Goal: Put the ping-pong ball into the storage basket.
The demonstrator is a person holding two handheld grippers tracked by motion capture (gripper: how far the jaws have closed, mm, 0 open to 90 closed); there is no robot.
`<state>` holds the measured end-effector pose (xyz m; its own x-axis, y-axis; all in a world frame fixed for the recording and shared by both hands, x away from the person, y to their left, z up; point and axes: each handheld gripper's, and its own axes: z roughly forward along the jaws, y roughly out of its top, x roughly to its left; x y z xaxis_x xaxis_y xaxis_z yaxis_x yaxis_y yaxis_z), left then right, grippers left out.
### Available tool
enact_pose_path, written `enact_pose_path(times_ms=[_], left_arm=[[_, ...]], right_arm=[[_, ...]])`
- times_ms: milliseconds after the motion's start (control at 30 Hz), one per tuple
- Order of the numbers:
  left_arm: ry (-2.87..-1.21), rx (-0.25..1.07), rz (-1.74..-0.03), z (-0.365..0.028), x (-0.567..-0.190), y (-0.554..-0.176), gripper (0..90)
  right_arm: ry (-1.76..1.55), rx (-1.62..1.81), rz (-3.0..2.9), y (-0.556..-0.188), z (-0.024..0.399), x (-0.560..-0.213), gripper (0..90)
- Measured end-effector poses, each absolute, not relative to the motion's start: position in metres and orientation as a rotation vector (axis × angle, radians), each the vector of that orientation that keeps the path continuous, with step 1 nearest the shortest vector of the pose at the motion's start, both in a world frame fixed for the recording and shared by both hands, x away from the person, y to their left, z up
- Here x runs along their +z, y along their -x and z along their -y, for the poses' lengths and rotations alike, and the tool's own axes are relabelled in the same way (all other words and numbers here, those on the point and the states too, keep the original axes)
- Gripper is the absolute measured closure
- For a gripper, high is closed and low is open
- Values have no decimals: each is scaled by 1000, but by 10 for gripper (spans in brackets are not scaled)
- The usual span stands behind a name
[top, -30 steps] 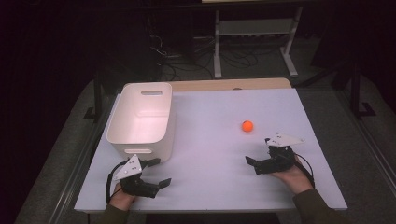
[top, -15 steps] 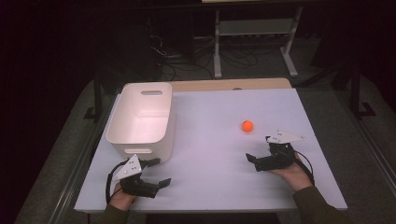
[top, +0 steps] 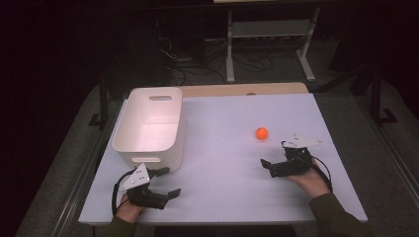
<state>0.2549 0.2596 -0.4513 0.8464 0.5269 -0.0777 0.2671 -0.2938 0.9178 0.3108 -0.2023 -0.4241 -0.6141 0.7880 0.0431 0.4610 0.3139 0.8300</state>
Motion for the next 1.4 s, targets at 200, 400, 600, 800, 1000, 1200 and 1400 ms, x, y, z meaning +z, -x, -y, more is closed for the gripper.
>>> enact_pose_path(times_ms=[200, 400, 600, 800, 1000, 1200, 1400], left_arm=[[-1891, 287, -594, -260, -451, -255, 141], [-1892, 288, -593, -259, -451, -255, 141], [-1893, 287, -592, -259, -451, -255, 142], [-1894, 286, -594, -259, -451, -255, 141], [-1894, 287, -594, -259, -451, -255, 142], [-1894, 286, -593, -259, -451, -255, 141], [-1893, 286, -594, -259, -451, -255, 141]], right_arm=[[-1117, 1213, -2212, -314, 203, -424, 0], [-1126, 1214, -2209, -315, 204, -424, 0], [-1132, 1210, -2208, -318, 206, -425, 0], [-1134, 1202, -2208, -322, 206, -424, 0], [-1135, 1197, -2207, -326, 205, -423, 0], [-1136, 1192, -2210, -330, 205, -423, 0], [-1133, 1192, -2205, -333, 205, -422, 0]])
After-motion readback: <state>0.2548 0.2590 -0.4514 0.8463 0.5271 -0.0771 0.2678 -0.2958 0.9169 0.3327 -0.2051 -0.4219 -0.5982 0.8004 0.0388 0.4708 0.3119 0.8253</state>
